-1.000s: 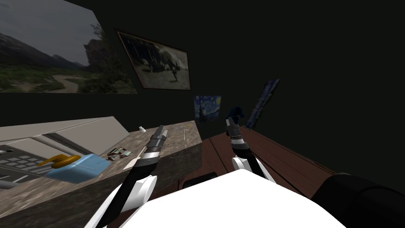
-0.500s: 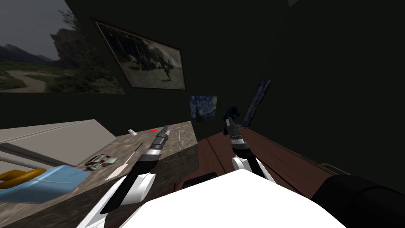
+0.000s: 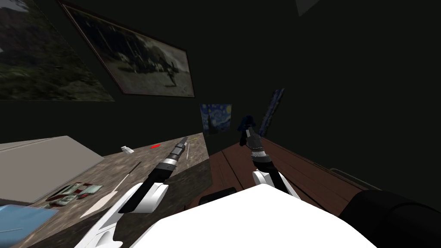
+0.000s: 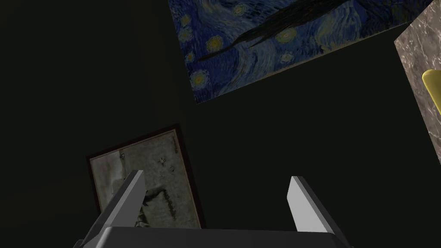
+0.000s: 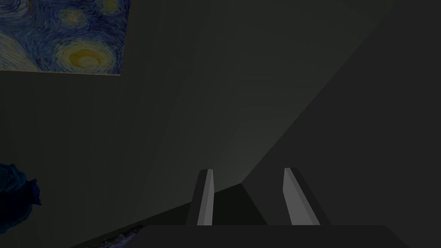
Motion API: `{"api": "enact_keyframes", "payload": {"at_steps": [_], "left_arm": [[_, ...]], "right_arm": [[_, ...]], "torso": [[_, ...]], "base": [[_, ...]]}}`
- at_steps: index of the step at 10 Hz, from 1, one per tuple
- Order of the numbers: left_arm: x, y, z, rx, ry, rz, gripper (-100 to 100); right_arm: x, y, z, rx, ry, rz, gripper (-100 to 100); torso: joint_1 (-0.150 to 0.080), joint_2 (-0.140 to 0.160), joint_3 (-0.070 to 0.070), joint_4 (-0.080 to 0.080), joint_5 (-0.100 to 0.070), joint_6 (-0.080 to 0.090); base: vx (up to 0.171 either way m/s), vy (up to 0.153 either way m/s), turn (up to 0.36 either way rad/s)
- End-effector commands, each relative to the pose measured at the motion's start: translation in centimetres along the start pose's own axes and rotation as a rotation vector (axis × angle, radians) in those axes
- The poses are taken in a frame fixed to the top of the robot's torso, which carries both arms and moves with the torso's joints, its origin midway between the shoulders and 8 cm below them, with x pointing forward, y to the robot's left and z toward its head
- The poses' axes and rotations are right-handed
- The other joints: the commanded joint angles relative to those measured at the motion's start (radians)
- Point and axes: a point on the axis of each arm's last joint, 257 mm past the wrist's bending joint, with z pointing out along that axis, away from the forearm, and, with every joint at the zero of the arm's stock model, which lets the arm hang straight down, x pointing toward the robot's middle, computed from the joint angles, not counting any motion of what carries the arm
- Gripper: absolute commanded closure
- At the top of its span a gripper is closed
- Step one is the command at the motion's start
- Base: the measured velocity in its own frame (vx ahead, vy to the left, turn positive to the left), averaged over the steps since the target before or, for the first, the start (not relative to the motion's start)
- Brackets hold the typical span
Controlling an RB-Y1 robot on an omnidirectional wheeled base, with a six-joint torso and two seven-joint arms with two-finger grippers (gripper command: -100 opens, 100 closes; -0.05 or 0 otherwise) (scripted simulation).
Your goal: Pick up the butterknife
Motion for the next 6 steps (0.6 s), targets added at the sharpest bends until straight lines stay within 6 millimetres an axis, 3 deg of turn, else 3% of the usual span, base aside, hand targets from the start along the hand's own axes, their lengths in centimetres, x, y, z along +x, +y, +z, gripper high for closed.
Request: {"api": "enact_keyframes", "payload": {"at_steps": [1, 2, 6], "left_arm": [[0.2, 1.3, 0.3, -0.040, 0.037, 0.037, -100], [0.1, 1.3, 0.3, -0.040, 0.041, 0.044, -100], [0.0, 5.5, 0.6, -0.160, 0.124, 0.141, -100]], "right_arm": [[0.0, 0.0, 0.0, 0.000, 0.000, 0.000, 0], [0.0, 0.0, 0.0, 0.000, 0.000, 0.000, 0], [0.0, 0.0, 0.0, 0.000, 0.000, 0.000, 0]], "torso": [[0.000, 0.000, 0.000, 0.000, 0.000, 0.000], [-0.001, -0.001, 0.000, 0.000, 0.000, 0.000], [0.001, 0.000, 0.000, 0.000, 0.000, 0.000]], "base": [[0.030, -0.094, -0.109], [0.023, -0.068, -0.062], [0.018, -0.070, -0.121]]}}
